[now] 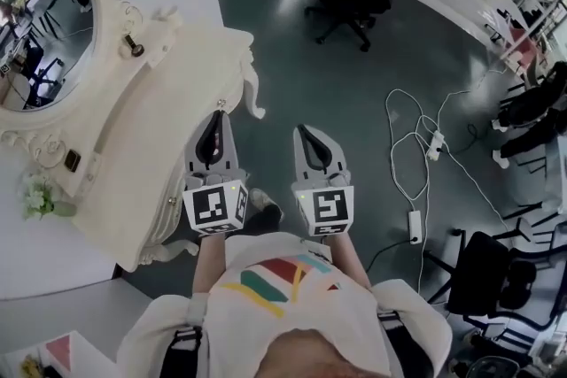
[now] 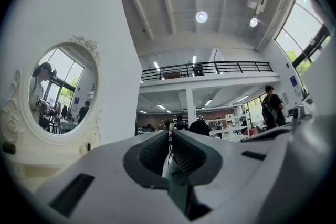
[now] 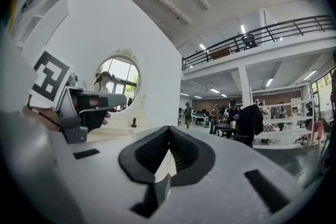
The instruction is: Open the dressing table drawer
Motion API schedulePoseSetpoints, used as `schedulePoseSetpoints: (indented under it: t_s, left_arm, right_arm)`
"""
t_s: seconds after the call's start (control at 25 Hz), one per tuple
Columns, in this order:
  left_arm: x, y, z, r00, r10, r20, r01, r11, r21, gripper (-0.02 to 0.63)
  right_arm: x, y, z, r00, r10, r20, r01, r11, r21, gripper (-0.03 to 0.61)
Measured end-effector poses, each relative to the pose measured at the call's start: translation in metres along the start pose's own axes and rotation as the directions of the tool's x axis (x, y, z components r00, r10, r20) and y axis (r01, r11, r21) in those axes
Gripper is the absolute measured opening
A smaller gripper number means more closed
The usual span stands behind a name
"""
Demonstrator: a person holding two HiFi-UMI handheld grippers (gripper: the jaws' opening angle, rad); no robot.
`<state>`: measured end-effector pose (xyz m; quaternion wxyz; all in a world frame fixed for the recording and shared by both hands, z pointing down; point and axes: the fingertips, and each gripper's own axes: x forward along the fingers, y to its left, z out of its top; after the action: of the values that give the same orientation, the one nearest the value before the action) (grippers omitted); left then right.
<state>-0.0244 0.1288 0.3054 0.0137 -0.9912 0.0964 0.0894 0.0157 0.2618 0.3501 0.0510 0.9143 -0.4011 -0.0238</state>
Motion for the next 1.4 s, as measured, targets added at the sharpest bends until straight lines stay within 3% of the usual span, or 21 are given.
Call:
schedulePoseSetpoints:
  t_s: [0.28,0.56,0.8,1.0,1.4]
  left_arm:
    - [0.067,0.028,-0.009,1.000,0.016,-0.018,-0.016,1.000,0.021,0.020]
    - [0.123,0.083,-0.018,0.992,0.123,0.017,-0.124,0.992,0.036,0.020]
    - [0.136,0.136,-0.020,0.971,0.239,0.014,-0.239,0.971,0.028,0.019]
    - [0.105,0.186,-0.018,0.922,0.387,-0.003,-0.387,0.922,0.029,0.019]
    - [0.038,0.245,-0.024,0.794,0.608,-0.025,-0.606,0.794,0.055,0.020]
  right_arm:
    - [0.078,-0.022,-0.007,0.999,0.034,-0.035,-0.033,0.999,0.024,0.000]
    - [0.165,0.002,0.000,0.976,0.210,-0.059,-0.214,0.974,-0.075,0.000]
    - [0.225,0.035,0.007,0.943,0.330,-0.047,-0.333,0.940,-0.069,0.000]
    - [0.248,0.086,0.031,0.887,0.461,0.007,-0.460,0.886,-0.060,0.000]
    - [0.267,0.168,0.049,0.775,0.627,0.073,-0.629,0.777,0.008,0.000]
